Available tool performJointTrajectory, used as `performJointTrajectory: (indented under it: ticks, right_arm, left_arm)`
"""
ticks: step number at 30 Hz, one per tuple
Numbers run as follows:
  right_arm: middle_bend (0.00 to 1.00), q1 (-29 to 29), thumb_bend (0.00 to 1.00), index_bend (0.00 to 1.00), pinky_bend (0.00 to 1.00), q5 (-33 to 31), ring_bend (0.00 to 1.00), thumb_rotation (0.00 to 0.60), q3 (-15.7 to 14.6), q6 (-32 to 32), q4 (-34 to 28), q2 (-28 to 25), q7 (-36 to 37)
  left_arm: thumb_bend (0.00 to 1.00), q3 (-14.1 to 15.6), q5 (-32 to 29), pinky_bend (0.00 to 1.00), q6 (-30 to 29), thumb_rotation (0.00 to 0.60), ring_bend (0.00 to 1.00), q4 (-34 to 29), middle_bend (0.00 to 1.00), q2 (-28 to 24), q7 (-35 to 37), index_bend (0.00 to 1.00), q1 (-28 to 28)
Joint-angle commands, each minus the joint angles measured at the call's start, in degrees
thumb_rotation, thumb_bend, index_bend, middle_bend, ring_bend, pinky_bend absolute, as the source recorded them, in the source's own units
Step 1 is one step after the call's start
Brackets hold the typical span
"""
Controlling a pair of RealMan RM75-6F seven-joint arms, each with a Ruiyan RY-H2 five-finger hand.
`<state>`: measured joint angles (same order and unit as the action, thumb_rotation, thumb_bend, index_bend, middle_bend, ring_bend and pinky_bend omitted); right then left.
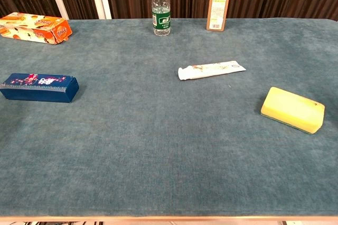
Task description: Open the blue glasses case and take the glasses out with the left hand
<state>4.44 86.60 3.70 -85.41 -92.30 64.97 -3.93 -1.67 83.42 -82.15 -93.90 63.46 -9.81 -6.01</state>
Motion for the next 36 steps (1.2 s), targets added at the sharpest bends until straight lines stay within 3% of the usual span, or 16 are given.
performJointTrajectory:
  ticks: [1,25,36]
  right_arm:
    - [0.0,0.0,0.12,0.0,0.19,0.0,0.0,0.6,0.0,0.0,0.0,0.0,0.0]
    - [0.0,0.0,0.12,0.0,0.19,-0.8,0.0,0.6,0.1,0.4,-0.8,0.1,0.0]
    - [0.0,-0.1,0.13,0.0,0.19,-0.4,0.0,0.6,-0.1,0.5,-0.5,-0.4,1.6]
  left_arm:
    - [0.04,0.0,-0.1,0.0,0.1,0.6,0.0,0.0,0.0,0.0,-0.1,0.0,0.0]
    - [0.05,0.3,-2.0,0.0,3.2,0.6,0.0,-1.6,0.0,-1.7,1.3,0.0,-0.7]
    - [0.29,-2.8,-6.0,0.0,15.6,0.6,0.0,-5.4,0.0,-4.7,-2.9,0.0,-9.2]
